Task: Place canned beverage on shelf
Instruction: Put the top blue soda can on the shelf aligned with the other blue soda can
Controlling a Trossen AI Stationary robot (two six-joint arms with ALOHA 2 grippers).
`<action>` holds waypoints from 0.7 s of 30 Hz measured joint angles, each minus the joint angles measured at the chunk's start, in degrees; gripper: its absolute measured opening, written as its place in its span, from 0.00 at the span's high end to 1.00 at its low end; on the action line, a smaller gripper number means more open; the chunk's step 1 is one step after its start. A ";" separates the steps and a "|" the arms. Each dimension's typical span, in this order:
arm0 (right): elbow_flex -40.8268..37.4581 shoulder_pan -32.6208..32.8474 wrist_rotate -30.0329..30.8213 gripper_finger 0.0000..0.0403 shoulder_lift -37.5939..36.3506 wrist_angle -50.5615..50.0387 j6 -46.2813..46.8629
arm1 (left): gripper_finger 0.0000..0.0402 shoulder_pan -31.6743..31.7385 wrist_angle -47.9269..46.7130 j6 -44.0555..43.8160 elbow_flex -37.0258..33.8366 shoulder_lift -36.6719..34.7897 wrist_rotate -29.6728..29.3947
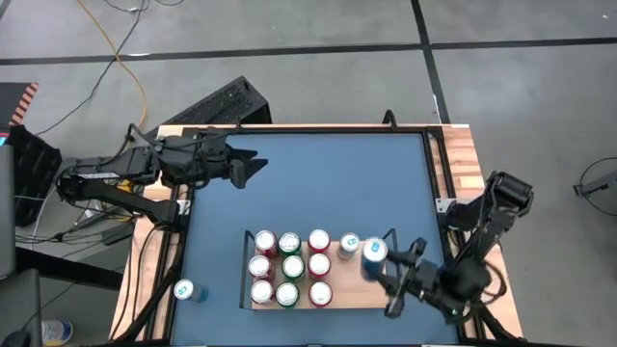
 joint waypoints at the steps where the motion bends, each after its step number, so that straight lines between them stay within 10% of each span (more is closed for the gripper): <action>1: -0.58 -0.56 -0.15 0.56 -1.23 0.54 -2.63 | 0.27 0.00 0.83 0.30 0.04 0.14 -0.03; 21: -49.20 -24.54 -27.92 0.56 -47.70 -3.61 18.27 | 0.27 7.42 9.17 3.76 0.00 6.33 14.01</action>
